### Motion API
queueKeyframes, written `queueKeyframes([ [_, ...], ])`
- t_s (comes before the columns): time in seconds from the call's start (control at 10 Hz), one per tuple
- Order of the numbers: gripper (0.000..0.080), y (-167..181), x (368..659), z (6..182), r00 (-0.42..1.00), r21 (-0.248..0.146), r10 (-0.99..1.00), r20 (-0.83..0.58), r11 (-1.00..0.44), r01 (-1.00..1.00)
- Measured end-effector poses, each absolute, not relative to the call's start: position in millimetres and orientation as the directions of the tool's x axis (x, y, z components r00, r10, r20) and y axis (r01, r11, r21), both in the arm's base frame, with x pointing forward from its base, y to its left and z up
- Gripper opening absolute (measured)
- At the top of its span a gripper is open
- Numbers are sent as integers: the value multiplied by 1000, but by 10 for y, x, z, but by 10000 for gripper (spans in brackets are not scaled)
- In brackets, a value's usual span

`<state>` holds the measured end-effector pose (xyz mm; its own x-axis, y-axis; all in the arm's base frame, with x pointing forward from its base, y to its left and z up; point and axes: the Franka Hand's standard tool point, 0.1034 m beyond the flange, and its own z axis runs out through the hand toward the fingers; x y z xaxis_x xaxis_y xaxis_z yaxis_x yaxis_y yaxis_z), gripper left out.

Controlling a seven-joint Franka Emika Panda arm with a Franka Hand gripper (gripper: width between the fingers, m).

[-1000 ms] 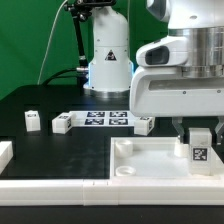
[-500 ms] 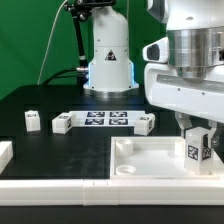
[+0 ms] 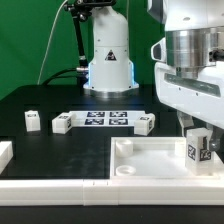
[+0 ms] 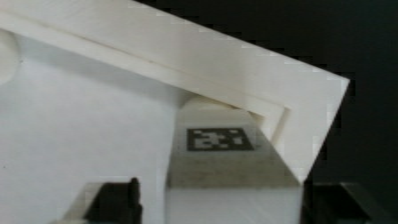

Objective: Assemble one leg

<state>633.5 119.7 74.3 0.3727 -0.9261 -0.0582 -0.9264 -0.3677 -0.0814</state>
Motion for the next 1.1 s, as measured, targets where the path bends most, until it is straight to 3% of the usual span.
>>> queueKeyframes([
  [0.1, 554, 1204, 6330, 748, 425, -77, -903, -54, -421, -904],
  [0.2, 630, 1216, 6326, 767, 519, -68, -853, -55, -516, -854],
  [0.4, 646, 1213, 6337, 782, 738, -70, -674, -26, -735, -674],
  [0.6, 648, 1204, 6353, 796, 867, -68, -498, -6, -865, -497],
  [1.1, 648, 1171, 6356, 779, 1000, -24, -1, 31, -1000, 0],
])
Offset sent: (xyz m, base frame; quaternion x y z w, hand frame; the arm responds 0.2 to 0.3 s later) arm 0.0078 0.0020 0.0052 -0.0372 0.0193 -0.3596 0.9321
